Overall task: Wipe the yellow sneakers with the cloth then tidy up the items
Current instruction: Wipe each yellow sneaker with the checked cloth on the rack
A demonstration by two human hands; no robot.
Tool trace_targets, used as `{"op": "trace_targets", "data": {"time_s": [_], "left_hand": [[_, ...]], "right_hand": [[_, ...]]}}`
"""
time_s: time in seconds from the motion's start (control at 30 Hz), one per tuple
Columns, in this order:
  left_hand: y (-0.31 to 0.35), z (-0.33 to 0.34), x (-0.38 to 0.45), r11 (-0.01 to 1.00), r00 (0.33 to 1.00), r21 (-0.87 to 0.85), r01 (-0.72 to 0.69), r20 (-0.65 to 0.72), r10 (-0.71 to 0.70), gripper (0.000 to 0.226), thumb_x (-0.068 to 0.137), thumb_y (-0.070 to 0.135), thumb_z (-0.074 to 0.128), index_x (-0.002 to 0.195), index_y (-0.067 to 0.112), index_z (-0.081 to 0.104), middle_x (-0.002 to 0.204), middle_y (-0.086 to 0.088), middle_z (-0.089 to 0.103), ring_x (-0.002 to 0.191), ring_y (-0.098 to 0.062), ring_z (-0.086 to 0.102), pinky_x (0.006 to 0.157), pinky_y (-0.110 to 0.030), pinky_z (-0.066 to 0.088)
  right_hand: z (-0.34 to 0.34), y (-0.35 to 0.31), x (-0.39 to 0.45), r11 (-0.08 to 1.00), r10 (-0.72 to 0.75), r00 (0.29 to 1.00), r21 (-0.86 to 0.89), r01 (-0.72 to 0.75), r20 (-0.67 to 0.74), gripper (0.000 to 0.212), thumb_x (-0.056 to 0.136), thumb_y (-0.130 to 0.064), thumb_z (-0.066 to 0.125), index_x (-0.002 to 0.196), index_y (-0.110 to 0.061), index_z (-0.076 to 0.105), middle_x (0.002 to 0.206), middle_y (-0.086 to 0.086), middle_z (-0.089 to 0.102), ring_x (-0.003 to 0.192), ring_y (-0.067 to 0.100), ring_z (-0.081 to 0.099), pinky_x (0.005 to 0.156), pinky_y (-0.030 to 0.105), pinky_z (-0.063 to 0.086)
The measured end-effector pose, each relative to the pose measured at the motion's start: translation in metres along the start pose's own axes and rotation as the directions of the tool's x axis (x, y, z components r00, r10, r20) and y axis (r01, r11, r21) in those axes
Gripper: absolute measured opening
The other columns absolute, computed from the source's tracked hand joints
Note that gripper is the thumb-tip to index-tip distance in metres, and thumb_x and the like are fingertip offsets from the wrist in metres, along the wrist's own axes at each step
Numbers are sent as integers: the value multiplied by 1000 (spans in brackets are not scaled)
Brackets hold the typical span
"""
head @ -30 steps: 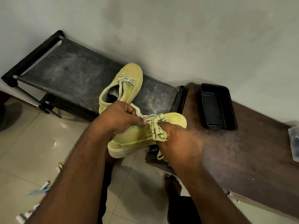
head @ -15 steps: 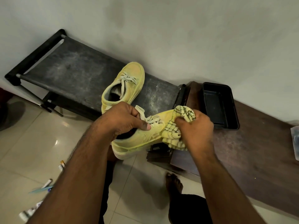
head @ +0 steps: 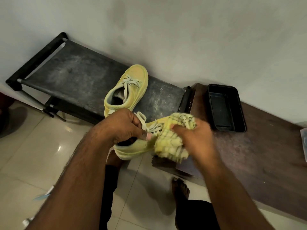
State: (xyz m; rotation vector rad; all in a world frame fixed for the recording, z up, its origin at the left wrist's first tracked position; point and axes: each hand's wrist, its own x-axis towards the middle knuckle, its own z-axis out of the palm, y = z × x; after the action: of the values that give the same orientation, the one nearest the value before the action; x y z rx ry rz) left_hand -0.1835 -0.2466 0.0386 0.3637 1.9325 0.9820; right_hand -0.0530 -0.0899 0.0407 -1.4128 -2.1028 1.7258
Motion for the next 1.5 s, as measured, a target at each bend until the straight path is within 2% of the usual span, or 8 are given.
{"op": "trace_targets", "data": {"time_s": [0.13,0.37,0.57,0.77,0.93,1.07,1.2,1.5], "left_hand": [[2,2,-4,1000,1000,-27,10,-27,-11,39,66,17,87,38,17,60,37,10,50,35,2,45,53,-21,39],[-8,31,-16,963,956,-270,26,-275,-103,49,74,41,79,42,15,54,41,7,52,40,-11,49,55,-26,43],[-5,56,-14,727,815,-681,-86,-468,-342,36,72,7,79,58,11,47,67,-18,59,63,-31,60,67,-58,55],[3,49,-8,741,818,-661,-117,-487,-305,31,67,-6,78,75,10,53,72,-12,63,62,-27,64,61,-50,60],[12,44,-4,764,825,-633,-124,-494,-275,29,65,-5,77,88,7,62,83,-17,70,72,-34,70,65,-51,60],[14,43,0,851,827,-509,-132,-529,-188,26,69,5,78,82,16,58,80,-10,69,74,-28,71,64,-43,61],[14,42,3,856,815,-494,-152,-552,-174,28,71,4,77,81,19,56,81,-5,67,75,-24,69,63,-38,60],[9,36,7,869,827,-483,-112,-530,-188,32,75,0,72,88,22,53,84,-2,61,78,-22,64,69,-41,59]], "right_hand": [[-26,-11,12,965,-259,903,-127,229,-344,15,76,-30,73,89,-25,69,79,-9,71,75,9,69,73,40,59],[-27,-7,-4,468,-813,579,-649,600,-51,62,63,9,67,118,-21,66,122,-1,62,112,29,52,87,44,43],[-17,-2,-14,231,-397,823,-824,517,405,61,74,-10,70,120,-48,58,142,-23,42,141,16,17,104,56,21],[-31,-14,-8,304,-383,896,-885,353,225,47,75,-16,72,109,-47,64,135,-27,47,141,16,17,110,65,3],[-9,-8,-18,153,-517,801,-888,433,302,34,58,-11,75,83,-35,72,97,-20,67,127,21,42,107,67,-1],[-20,-20,-8,354,-495,866,-893,277,72,35,71,-20,70,101,-37,71,104,-11,66,117,16,41,103,46,14],[2,-15,-26,191,-472,825,-877,440,311,33,78,-24,61,110,-32,66,109,-11,62,101,15,44,85,34,30],[2,-13,-29,298,-343,897,-873,386,279,45,83,-22,58,127,-32,57,114,-6,49,107,14,43,93,33,44]]}}
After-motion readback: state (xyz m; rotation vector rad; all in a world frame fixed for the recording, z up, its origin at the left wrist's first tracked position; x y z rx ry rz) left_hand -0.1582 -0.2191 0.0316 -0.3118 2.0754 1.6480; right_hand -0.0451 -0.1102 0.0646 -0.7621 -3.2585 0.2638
